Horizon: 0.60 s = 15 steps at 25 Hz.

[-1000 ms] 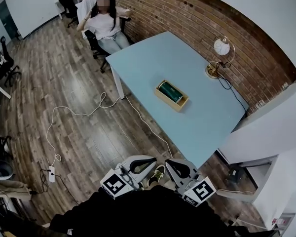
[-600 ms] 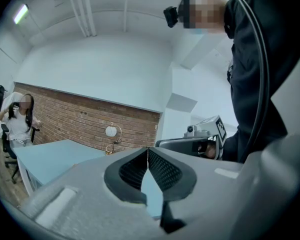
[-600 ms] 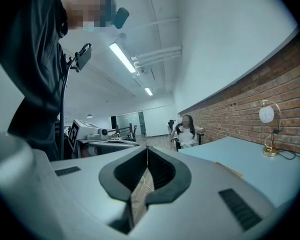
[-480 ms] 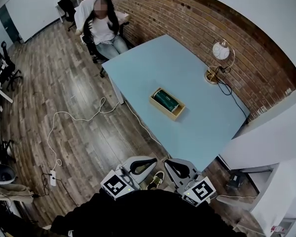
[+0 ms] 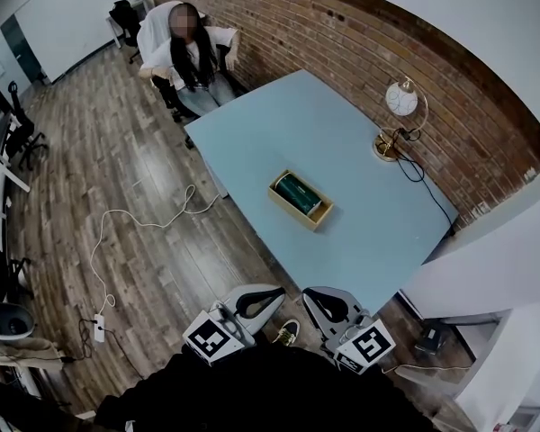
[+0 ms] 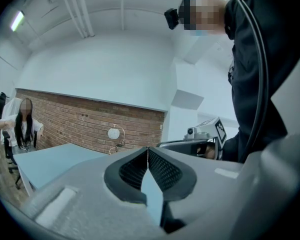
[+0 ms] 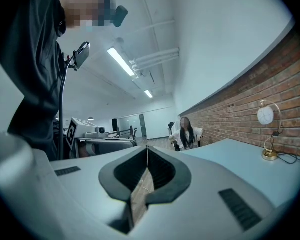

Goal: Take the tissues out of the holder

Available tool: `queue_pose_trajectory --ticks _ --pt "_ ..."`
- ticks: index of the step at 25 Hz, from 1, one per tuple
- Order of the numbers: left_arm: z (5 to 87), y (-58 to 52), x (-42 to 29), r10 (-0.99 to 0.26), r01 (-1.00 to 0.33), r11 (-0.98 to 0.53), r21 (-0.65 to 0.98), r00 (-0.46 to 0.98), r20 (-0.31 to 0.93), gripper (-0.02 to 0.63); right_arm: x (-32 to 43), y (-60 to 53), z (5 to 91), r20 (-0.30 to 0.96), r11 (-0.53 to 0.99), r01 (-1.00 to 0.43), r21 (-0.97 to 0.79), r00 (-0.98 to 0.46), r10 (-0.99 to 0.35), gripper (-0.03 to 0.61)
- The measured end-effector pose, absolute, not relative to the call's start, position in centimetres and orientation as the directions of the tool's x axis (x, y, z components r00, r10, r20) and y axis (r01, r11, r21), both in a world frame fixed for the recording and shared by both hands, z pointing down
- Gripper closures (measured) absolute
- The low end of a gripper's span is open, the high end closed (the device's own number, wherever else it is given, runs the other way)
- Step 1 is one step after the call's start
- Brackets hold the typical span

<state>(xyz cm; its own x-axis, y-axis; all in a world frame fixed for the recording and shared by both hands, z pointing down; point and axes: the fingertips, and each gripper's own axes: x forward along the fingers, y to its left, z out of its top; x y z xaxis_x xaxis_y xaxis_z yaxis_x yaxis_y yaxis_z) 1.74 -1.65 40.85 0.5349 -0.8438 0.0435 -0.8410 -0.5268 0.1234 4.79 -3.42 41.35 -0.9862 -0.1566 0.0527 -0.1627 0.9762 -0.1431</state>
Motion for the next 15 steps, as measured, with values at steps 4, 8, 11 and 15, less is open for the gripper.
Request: queue_pose_trajectory --ticks 4,8,11,15 --pt "40.8 -2.9 1.8 -0.846 -0.843 -0.524 0.116 0.532 0.043 0.603 5.0 -4.7 41.2 0.044 0.976 -0.165 -0.139 -0.986 -0.160 0.572" --pt "40.8 -4.3 1.5 -0.850 -0.846 -0.519 0.118 0.526 0.035 0.603 4.9 -5.8 41.4 0.046 0.975 -0.171 -0.140 -0.985 -0.166 0.572" --pt "41.1 -5.5 1.0 -0.847 -0.842 -0.523 0.128 0.531 0.033 0.603 4.5 -7.0 41.6 0.051 0.973 -0.183 -0.141 -0.983 -0.177 0.572" --pt "42.2 -7.5 -0.1 -0.837 -0.832 -0.538 0.133 0.547 0.036 0.603 3.3 -8.8 42.2 0.067 0.969 -0.203 -0.137 -0.978 -0.196 0.572"
